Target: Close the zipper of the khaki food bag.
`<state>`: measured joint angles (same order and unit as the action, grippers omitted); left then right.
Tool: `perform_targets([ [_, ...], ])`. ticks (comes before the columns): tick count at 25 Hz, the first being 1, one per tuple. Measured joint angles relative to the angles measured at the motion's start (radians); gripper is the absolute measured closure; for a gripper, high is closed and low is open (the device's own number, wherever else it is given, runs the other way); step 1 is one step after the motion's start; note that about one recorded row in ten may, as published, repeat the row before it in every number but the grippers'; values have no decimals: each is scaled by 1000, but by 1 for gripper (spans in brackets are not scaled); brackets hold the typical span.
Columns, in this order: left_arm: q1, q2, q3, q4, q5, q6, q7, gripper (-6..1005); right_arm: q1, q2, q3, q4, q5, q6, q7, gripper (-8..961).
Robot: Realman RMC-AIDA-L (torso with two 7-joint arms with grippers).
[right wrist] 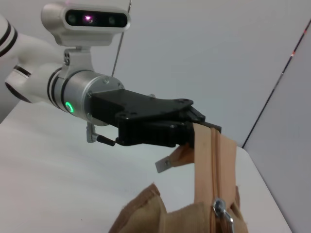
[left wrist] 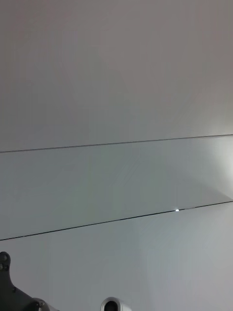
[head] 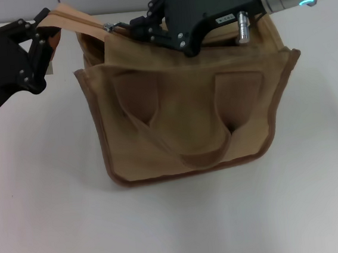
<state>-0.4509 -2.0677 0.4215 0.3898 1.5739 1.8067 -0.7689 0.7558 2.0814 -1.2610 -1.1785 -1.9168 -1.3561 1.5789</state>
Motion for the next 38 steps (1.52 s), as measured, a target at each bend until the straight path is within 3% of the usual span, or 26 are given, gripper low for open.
perform_targets([
  [15, 1, -2, 6, 0, -2, 7, 1, 943, 3, 1, 14, -1, 16, -7, 2, 950],
  [25, 1, -2, 3, -6, -1, 10, -6, 942, 3, 0, 61, -18, 58, -53, 6, 899],
  [37, 1, 2, -2, -6, -1, 14, -8, 940, -16, -6, 234, 91, 231, -149, 82, 686],
  [38, 1, 2, -2, -6, -1, 14, -8, 940, -15, -8, 246, 106, 244, -156, 88, 616],
])
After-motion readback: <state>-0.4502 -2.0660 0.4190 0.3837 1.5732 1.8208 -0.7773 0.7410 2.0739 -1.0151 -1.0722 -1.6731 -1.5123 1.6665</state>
